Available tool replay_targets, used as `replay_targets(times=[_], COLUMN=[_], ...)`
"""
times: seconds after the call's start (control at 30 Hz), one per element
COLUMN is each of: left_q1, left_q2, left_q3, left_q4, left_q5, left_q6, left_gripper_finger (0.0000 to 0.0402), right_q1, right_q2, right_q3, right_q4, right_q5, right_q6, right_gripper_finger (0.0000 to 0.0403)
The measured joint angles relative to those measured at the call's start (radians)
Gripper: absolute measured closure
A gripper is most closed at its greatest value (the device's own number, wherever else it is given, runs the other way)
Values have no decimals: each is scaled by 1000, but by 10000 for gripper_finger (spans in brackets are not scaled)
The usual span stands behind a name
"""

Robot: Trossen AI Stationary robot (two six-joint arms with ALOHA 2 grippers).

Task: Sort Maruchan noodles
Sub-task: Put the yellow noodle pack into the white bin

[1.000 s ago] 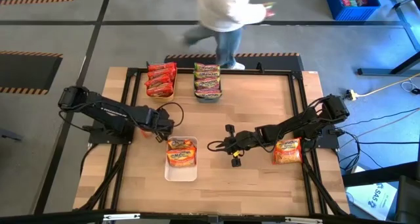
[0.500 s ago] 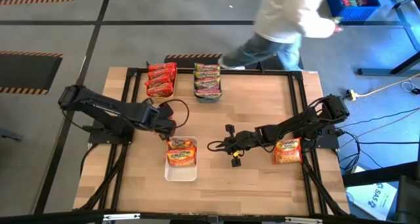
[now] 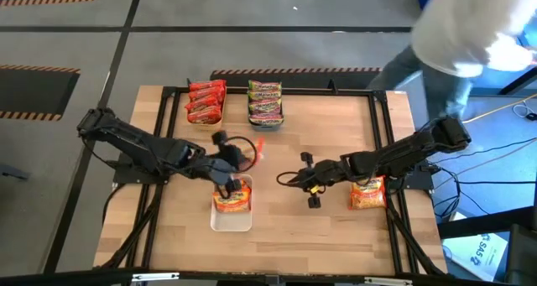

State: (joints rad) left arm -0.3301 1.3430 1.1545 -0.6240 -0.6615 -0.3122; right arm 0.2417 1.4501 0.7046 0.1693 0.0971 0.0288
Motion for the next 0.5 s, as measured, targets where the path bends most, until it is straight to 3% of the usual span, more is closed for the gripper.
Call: replay_targets(times=[0.17, 0.5], left_q1=[4, 18], left_q2=[83, 372], left_q3=[-22, -24], left_q4=[264, 607], left_q5=[80, 105], left_q6=[160, 237], left_gripper_finger=[401, 401], right_q1=[0, 1], right_q2=[-64, -235], right_q3=[-117, -239], right_q4=[-4, -318], right_q5=[12, -41], right_q6=[84, 357], right_gripper_finger=[375, 375])
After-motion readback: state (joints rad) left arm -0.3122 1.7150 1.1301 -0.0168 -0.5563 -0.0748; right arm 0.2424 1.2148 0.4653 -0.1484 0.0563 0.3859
